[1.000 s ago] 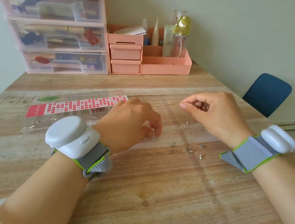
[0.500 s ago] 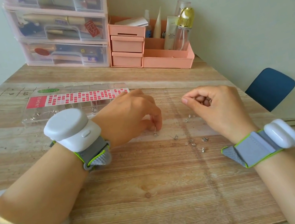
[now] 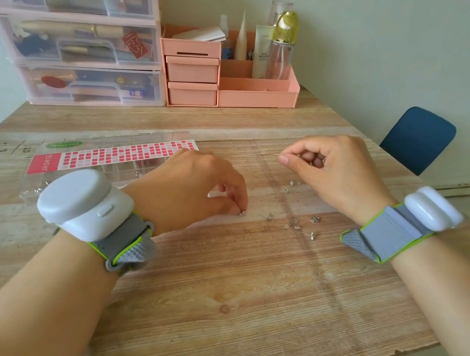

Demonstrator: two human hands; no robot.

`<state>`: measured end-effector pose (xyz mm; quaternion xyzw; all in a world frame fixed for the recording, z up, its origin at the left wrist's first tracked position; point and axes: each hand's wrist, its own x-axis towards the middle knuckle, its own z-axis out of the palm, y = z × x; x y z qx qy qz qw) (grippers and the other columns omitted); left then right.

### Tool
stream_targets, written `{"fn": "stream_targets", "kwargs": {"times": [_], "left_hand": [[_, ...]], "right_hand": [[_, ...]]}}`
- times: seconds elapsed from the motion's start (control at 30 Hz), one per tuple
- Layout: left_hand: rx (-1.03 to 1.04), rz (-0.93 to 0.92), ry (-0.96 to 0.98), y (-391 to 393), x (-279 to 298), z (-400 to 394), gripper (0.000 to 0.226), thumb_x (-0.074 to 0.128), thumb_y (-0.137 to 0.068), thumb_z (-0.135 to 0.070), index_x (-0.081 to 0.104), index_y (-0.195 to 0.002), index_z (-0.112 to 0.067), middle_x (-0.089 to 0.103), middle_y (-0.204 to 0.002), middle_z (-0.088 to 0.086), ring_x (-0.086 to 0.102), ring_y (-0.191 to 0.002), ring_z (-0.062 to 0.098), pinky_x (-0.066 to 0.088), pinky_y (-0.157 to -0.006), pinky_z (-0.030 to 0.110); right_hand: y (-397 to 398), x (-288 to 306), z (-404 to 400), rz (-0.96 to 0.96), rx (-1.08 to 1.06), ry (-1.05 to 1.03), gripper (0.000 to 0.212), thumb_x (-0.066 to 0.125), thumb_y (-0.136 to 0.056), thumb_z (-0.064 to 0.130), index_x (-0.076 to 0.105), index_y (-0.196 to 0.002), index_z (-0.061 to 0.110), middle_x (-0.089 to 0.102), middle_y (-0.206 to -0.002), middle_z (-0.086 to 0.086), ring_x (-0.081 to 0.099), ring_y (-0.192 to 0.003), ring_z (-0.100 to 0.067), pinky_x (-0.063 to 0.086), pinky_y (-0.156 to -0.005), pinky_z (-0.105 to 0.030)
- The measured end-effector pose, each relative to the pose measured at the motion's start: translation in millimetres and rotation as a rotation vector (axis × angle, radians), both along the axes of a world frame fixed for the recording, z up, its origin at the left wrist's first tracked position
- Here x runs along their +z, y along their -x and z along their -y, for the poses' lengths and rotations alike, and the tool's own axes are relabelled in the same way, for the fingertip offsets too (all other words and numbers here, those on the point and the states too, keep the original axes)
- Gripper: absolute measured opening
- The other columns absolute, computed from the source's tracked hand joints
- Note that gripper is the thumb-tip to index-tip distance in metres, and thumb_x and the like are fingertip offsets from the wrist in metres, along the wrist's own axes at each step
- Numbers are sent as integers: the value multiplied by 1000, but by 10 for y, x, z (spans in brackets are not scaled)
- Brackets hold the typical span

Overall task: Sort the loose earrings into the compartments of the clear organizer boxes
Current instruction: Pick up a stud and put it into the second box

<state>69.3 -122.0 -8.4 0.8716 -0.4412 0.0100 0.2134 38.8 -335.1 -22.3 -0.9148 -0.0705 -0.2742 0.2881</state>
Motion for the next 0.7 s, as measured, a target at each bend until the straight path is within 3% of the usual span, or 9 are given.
{"fn": "stream_targets", "kwargs": {"times": [0.43,0.5,0.6,0.7], "left_hand": [[42,170,-36,-5,-43,9,9,55,-87,-30,62,-89,-25,53,-83,-16,44,-86,6,33,-88,29],[47,133,94,0,-33,35,9,57,-86,-27,63,-89,-22,58,-84,-11,49,-82,6,37,-84,25],[48,3,227,37,27,68,6,57,-87,-20,62,-89,-19,59,-82,-11,51,-73,-9,37,-70,6],[-18,-187,387,59,63,80,9,58,-87,-18,60,-84,-25,60,-80,-16,52,-73,-9,36,-72,5]], "right_hand": [[11,5,-7,-5,6,21,10,68,-82,27,72,-74,27,59,-54,10,47,-54,-6,42,-56,-23],[14,9,-8,-5,8,19,9,67,-82,28,73,-75,27,60,-54,9,47,-54,-6,43,-55,-25],[16,8,-7,3,11,8,8,68,-82,29,73,-75,27,59,-54,10,47,-53,-6,43,-55,-27],[9,-2,3,5,14,-4,8,68,-81,30,73,-76,27,56,-51,13,45,-51,-7,41,-54,-25]]}}
